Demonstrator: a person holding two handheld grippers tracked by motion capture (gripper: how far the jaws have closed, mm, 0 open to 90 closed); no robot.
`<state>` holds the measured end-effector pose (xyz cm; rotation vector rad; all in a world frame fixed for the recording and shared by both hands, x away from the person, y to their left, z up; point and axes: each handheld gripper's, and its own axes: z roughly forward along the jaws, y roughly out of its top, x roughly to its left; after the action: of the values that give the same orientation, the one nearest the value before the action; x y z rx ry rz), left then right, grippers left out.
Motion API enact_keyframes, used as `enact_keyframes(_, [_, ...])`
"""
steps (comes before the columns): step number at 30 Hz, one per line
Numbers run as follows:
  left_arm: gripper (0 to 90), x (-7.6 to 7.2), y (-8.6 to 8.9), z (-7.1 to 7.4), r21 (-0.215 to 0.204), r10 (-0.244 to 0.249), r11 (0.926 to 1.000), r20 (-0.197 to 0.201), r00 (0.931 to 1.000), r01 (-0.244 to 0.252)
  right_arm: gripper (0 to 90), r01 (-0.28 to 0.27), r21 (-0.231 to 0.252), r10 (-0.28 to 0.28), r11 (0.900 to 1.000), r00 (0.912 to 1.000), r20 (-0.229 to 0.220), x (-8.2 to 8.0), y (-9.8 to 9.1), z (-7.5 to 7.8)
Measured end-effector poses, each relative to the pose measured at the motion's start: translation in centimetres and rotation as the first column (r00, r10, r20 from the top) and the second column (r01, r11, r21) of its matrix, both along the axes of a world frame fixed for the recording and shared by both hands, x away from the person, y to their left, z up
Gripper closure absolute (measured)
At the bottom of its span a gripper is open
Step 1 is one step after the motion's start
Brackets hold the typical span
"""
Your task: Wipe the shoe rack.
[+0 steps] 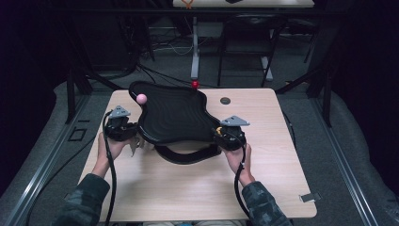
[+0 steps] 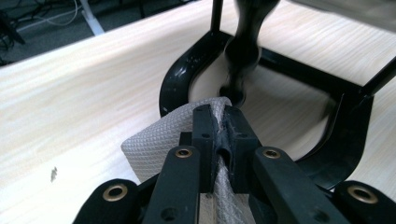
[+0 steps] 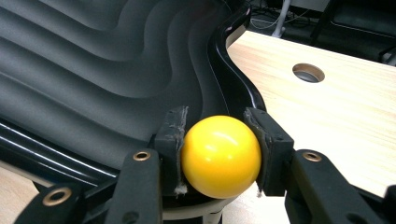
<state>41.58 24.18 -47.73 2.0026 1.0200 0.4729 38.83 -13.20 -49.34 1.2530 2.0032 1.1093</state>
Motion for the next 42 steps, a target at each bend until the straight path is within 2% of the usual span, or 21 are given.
enact_keyframes(5, [83.9, 0.0, 0.0, -1.7, -0.015, 0.004, 0.9999, -0.040, 0.9992, -0.005, 59.7, 0.002, -0.002, -0.002, 1.0000, 1.0000, 0.001, 0.0, 0.0, 0.0])
enact_keyframes(17, [83.3, 0.3, -0.5, -4.4, 0.002, 0.021, 0.9998, -0.088, 0.9959, -0.021, 59.7, 0.003, -0.004, -0.003, 1.0000, 1.0000, 0.003, 0.0, 0.0, 0.0])
enact_keyframes(21, [83.3, 0.5, -0.8, -5.5, -0.005, 0.021, 0.9998, -0.118, 0.9928, -0.021, 59.7, 0.003, -0.004, -0.003, 1.0000, 1.0000, 0.002, 0.0, 0.0, 0.0])
enact_keyframes(28, [83.4, 0.8, -0.9, -6.7, 0.010, 0.033, 0.9995, -0.151, 0.9879, -0.032, 59.7, 0.003, -0.004, -0.003, 1.0000, 1.0000, 0.003, 0.0, 0.0, 0.0])
enact_keyframes(31, [83.3, 1.0, -0.7, -7.3, -0.009, 0.039, 0.9991, -0.177, 0.9835, -0.041, 59.7, 0.004, -0.004, -0.004, 1.0000, 1.0000, 0.002, 0.0, 0.0, 0.0])
enact_keyframes(35, [83.1, 1.1, -1.0, -8.1, -0.001, 0.024, 0.9997, -0.200, 0.9795, -0.025, 59.7, 0.005, -0.004, -0.005, 1.0000, 1.0000, 0.002, 0.0, 0.1, 0.0])
enact_keyframes(42, [83.1, 1.1, -0.8, -8.2, -0.014, 0.034, 0.9992, -0.192, 0.9809, -0.037, 59.7, 0.005, -0.004, -0.005, 1.0000, 1.0000, 0.003, 0.0, 0.1, 0.0])
